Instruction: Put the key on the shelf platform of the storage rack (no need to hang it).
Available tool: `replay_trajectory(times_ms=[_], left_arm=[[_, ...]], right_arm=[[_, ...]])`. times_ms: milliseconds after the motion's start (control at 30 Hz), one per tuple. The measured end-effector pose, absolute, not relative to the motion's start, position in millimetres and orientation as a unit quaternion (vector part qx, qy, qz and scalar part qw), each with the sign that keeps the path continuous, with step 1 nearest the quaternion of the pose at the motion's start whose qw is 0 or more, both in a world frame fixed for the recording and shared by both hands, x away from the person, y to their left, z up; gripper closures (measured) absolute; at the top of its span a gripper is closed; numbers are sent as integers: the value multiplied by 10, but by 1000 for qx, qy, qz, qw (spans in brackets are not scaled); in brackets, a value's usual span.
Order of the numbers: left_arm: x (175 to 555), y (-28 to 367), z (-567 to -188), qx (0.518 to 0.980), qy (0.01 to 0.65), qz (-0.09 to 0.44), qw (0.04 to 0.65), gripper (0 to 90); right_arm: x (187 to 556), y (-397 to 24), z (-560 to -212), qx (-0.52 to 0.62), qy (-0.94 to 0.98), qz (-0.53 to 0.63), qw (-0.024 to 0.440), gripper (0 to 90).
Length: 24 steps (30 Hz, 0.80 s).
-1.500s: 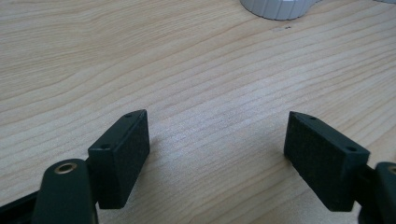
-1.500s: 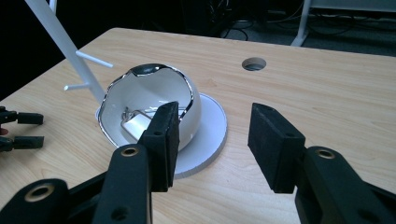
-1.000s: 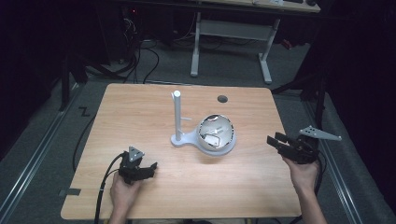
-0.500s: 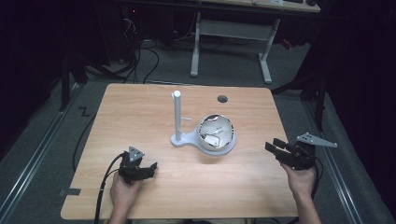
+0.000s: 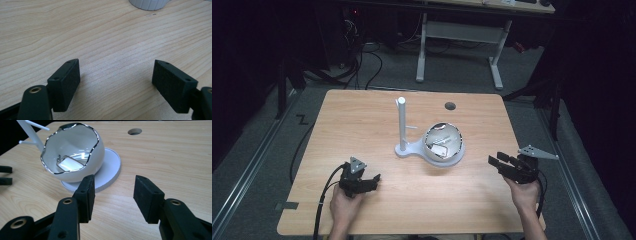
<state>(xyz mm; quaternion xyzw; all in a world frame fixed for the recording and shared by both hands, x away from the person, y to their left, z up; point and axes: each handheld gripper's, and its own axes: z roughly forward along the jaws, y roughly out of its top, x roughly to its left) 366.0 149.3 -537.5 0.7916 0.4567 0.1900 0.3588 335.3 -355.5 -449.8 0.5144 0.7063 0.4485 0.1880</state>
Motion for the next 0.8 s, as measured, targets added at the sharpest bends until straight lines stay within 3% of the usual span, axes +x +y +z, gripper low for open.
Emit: replay_trajectory(times_ms=[800], left_arm=[[3660, 1493, -5374, 792, 457, 190, 359, 230]], right_arm=[[3460, -3479, -4916, 538, 711, 411, 191, 520]])
